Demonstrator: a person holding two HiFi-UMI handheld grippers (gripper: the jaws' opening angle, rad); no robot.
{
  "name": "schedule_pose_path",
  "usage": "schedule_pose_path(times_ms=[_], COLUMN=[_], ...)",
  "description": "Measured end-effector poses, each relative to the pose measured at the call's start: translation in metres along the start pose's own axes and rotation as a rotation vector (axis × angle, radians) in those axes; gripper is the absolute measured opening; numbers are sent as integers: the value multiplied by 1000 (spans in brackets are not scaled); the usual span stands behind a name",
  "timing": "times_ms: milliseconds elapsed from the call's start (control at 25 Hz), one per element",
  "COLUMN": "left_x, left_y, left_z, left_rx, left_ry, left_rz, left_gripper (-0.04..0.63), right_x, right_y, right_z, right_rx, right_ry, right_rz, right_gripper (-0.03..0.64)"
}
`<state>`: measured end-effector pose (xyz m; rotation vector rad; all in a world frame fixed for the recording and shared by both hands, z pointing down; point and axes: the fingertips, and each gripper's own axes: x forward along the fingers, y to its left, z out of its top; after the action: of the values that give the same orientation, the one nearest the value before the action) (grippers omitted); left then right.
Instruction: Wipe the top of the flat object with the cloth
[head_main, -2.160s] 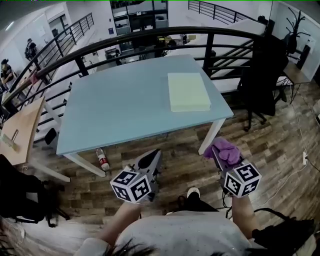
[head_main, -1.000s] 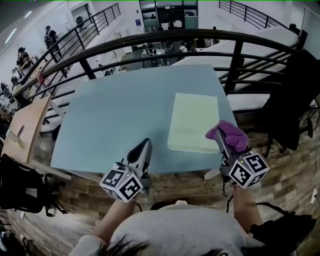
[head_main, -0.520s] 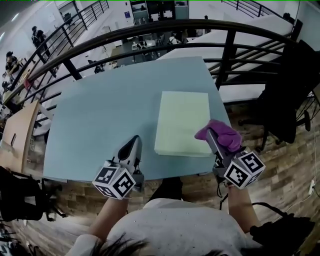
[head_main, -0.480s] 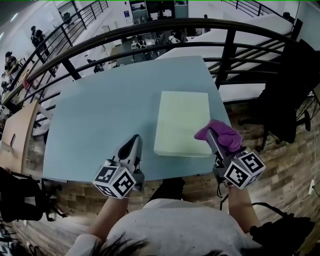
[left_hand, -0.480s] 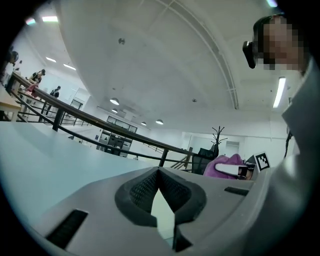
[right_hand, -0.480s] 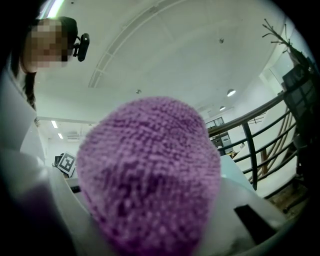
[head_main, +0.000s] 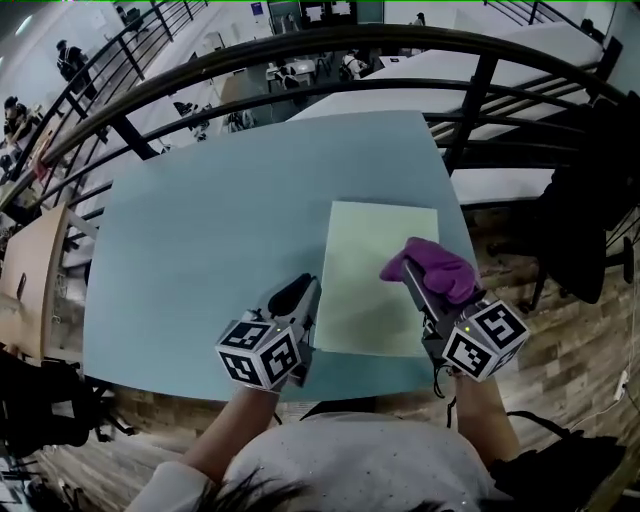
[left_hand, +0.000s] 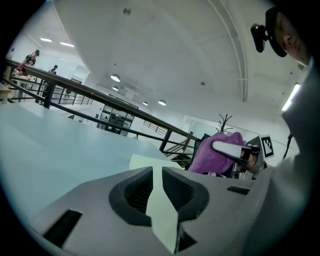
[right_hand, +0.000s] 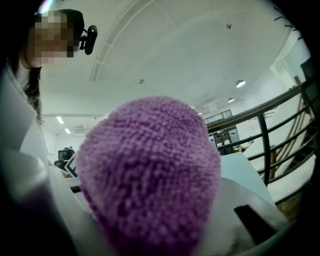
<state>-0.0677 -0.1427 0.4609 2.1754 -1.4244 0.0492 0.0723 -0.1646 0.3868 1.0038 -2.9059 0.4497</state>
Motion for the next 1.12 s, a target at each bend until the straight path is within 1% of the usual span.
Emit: schedule_pose_path(times_ms=[40, 120, 160, 280, 360, 400, 480, 560, 640, 720, 800, 920, 1040, 1120], left_x=[11, 30, 39, 66, 83, 89, 95, 99, 102, 104, 105, 108, 108, 107], left_y=[6, 17, 22, 41, 51, 53, 56, 62, 68, 71, 72, 73, 71, 70], left_z=[-3, -12, -16, -22, -28, -33, -41, -46, -49, -50, -50, -50, -48, -46], left_rx=[-5, -31, -47, -75, -86, -93, -112, -150, -180, -169, -134, -74, -22, 7], left_ry=[19, 50, 62, 87, 118, 138, 184, 223, 244, 249, 249, 244, 226, 198], left_rz=[3, -5, -8, 12, 26, 24, -4, -50, -76, -89, -100, -111, -107, -96], left_gripper=[59, 142, 169, 183, 183, 183, 184, 240, 273, 305, 308, 302, 291, 285], right_x=[13, 36, 48, 87, 113, 125, 151, 177, 193, 202, 211, 222, 224, 223], right_y=[0, 2, 2, -5, -13, -18, -28, -40, -54, -61, -57, -47, -47, -53], right_z=[4, 9, 12, 12, 0, -9, -33, -58, -77, -89, -94, -101, -106, -106], right_rx=[-17, -65, -96, -187, -207, -206, -213, -265, -345, -409, -437, -451, -478, -444], right_ry=[11, 34, 44, 82, 128, 165, 266, 375, 470, 530, 539, 531, 529, 528], right_rz=[40, 111, 131, 170, 184, 180, 149, 85, 23, -3, 25, 85, 80, 59], right_gripper=[34, 34, 34, 34, 35, 35, 35, 35, 35, 35, 35, 35, 35, 35])
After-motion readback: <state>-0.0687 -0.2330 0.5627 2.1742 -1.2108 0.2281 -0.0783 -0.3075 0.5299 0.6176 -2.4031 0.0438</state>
